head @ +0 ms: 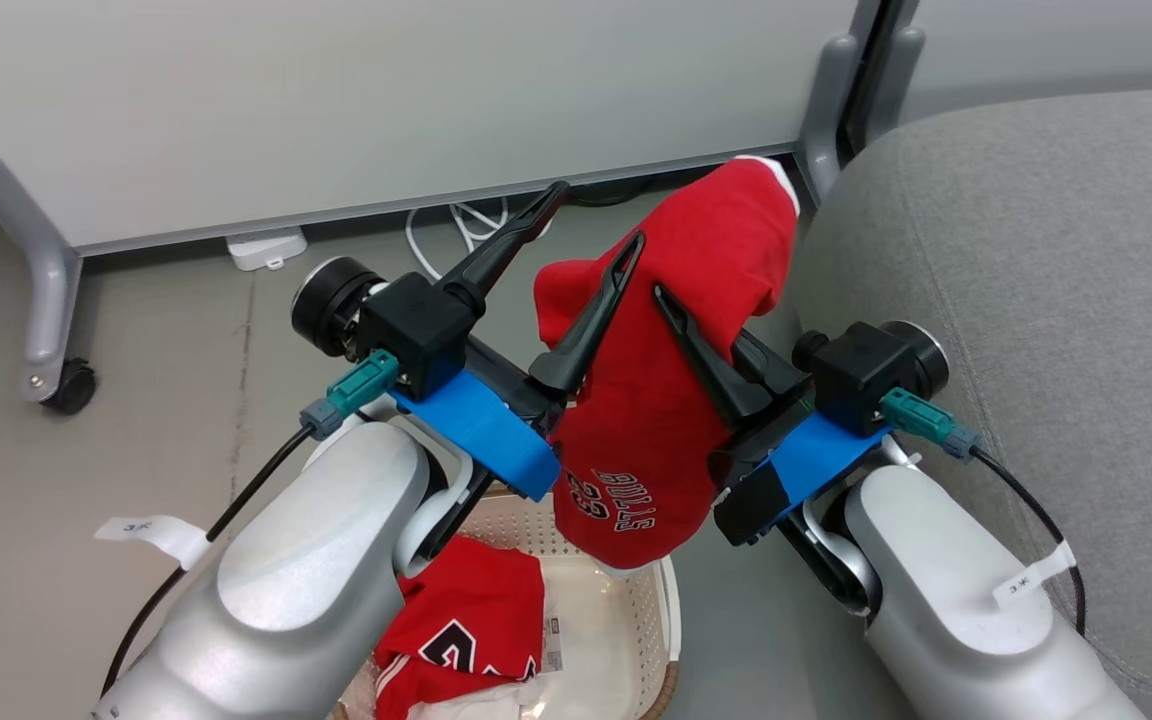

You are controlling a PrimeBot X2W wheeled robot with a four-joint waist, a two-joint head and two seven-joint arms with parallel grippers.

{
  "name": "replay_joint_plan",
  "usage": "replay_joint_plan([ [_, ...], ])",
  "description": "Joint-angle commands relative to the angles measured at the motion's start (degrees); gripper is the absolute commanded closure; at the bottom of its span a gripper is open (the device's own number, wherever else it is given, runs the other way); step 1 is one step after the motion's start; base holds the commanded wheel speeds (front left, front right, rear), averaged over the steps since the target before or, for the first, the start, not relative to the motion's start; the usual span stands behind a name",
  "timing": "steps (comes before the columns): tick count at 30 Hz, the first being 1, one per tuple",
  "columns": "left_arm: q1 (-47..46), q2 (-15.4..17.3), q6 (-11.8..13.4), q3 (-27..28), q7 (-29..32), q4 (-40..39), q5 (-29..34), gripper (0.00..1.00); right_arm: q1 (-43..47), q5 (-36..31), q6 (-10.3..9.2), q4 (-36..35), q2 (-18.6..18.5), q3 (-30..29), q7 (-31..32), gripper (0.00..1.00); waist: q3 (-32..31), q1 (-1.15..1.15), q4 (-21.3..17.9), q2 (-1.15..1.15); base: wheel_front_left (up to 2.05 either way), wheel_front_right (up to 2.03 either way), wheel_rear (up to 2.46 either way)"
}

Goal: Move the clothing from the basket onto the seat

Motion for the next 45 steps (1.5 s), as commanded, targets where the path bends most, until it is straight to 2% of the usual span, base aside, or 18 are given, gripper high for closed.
replay_joint_plan([
  [1, 0.72, 0.31, 0.16, -0.04, -0.17, -0.18, 0.36, 0.00, 1.50, -0.59, 0.03, -0.70, 0.11, -1.27, -0.20, 1.00, 0.72, 0.00, -2.13, 0.00, 0.00, 0.00, 0.00],
  [16, 0.91, 1.29, 0.06, -2.98, 0.13, -0.49, 1.08, 0.00, 8.83, -3.43, 0.03, -5.69, 1.66, -11.74, -0.22, 1.00, 2.81, 0.00, -13.96, 0.00, 0.00, 0.00, 0.00],
  [26, 0.61, 0.17, -0.02, -6.25, 0.12, -0.75, 1.33, 0.00, 13.09, -4.91, 0.03, -8.60, 2.28, -16.60, -0.22, 1.00, 3.75, 0.00, -19.20, 0.00, 0.00, 0.00, 0.00],
  [36, -0.21, -0.22, 0.08, -7.54, -0.01, -0.33, 1.57, 0.00, 15.06, -5.41, 0.03, -10.06, 3.05, -19.16, -0.22, 1.00, 4.66, 0.00, -21.99, 0.00, 0.00, 0.00, 0.00],
  [45, -1.88, 0.71, 1.06, -6.65, -0.07, -1.42, 2.64, 0.00, 11.15, -6.92, 0.03, -11.83, 3.59, -23.75, -0.22, 1.00, 7.67, 0.00, -21.47, 0.00, 0.00, 0.00, 0.00],
])
